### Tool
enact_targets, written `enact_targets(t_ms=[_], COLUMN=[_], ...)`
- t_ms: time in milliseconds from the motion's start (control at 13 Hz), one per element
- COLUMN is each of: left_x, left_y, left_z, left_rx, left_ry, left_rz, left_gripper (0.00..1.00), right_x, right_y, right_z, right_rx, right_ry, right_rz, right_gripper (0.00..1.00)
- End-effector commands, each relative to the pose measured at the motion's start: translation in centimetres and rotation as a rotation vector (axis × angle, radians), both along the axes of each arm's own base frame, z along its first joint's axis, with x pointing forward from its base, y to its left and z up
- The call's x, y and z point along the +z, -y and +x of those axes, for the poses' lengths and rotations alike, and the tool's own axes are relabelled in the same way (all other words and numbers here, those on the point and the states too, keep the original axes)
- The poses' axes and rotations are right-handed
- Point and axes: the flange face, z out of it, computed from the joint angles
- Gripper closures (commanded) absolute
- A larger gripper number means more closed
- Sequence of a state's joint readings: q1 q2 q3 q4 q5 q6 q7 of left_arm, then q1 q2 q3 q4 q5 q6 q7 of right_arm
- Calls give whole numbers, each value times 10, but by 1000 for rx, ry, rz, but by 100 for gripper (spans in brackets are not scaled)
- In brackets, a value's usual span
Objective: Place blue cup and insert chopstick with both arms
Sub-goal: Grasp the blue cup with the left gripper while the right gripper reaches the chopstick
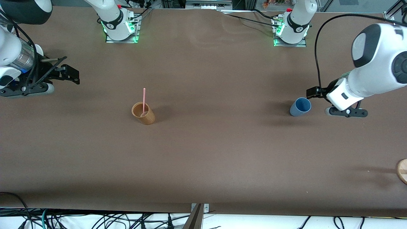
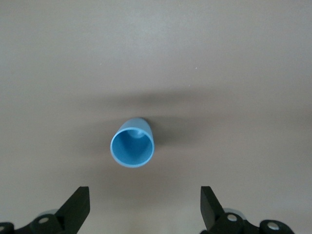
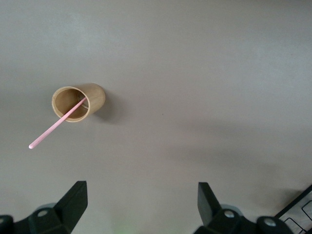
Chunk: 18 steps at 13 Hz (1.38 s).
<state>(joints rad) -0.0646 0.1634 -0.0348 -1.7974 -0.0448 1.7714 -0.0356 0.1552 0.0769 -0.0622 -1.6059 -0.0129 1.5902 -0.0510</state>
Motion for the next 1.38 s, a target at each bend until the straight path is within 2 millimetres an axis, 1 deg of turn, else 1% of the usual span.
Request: enact_targets(t_ms=[0,154,308,462,615,692,769,846,1000,1077,1154,1231,1308], left_x=[-24,-45,-70,-87,-107,-115,-124,-132,-141,-144,-148,-153,-159], left_y=[-1,0,-1,-3,-4,-4,-4,-5,-1,2,3,12,14], left_z=[-13,-18,-26,-36,-47,-52,-57,-62,-68,-70,-72,-76,-80], left_rx=[-15,-18,-36,-53,-50,-52,-51,-45,-17,-9,0,-7,1], left_ry=[43,60,72,89,109,123,137,141,147,150,153,165,174], left_rz=[2,2,25,45,43,41,39,39,42,42,43,38,36], left_gripper=[0,0,0,0,0,0,0,0,0,0,0,0,0], right_x=[6,10,-8,-15,-37,-54,-74,-94,-129,-145,-162,-173,-181], right_y=[3,5,0,1,-3,-13,-27,-46,-70,-93,-109,-124,-138], right_z=[4,5,17,24,30,33,37,40,47,45,46,47,47], right_rx=[-12,-14,-6,6,13,10,0,-51,-228,-263,-301,-350,-386], right_ry=[15,25,3,-8,-50,-85,-120,-156,-232,-268,-297,-310,-309], right_rz=[6,7,3,6,14,25,55,82,141,158,164,173,171], right_gripper=[0,0,0,0,0,0,0,1,1,1,1,1,1])
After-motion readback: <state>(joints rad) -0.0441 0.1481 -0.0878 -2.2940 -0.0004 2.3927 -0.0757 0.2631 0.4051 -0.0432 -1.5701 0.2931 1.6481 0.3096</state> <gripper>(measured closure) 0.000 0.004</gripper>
